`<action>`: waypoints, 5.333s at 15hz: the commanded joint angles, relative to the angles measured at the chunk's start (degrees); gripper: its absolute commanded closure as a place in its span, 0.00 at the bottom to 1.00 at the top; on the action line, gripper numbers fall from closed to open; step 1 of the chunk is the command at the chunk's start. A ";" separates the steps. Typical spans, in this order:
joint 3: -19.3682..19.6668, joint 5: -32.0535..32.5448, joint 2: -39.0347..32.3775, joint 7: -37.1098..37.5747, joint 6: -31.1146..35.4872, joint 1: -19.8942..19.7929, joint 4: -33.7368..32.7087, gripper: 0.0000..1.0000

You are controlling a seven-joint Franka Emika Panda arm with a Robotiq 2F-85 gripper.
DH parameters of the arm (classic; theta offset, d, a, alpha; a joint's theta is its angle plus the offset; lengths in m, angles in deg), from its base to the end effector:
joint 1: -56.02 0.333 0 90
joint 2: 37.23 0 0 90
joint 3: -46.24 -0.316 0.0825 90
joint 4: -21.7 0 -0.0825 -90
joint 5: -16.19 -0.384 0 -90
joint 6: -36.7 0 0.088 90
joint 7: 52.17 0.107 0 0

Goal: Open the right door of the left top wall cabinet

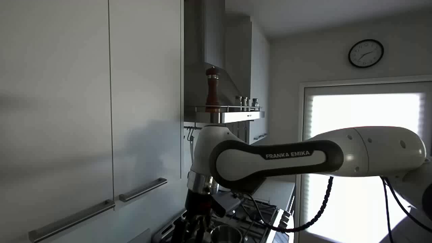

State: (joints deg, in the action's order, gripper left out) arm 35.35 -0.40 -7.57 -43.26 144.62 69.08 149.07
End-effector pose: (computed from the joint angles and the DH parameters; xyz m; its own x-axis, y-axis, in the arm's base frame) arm 0.3659 0.2008 0.5857 0.9776 0.1636 0.1328 0.1895 -0.9581 -0.2150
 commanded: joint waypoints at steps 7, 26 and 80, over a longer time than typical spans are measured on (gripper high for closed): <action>-0.40 -0.21 -0.01 -0.16 -0.18 -0.52 -0.15 0.00; -5.51 7.93 -3.29 27.26 -3.63 -8.14 -12.84 0.00; 2.75 6.60 -3.83 40.93 21.40 -8.52 0.27 0.00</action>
State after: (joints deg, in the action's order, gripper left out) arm 36.57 6.02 -15.03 3.04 169.18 61.04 143.02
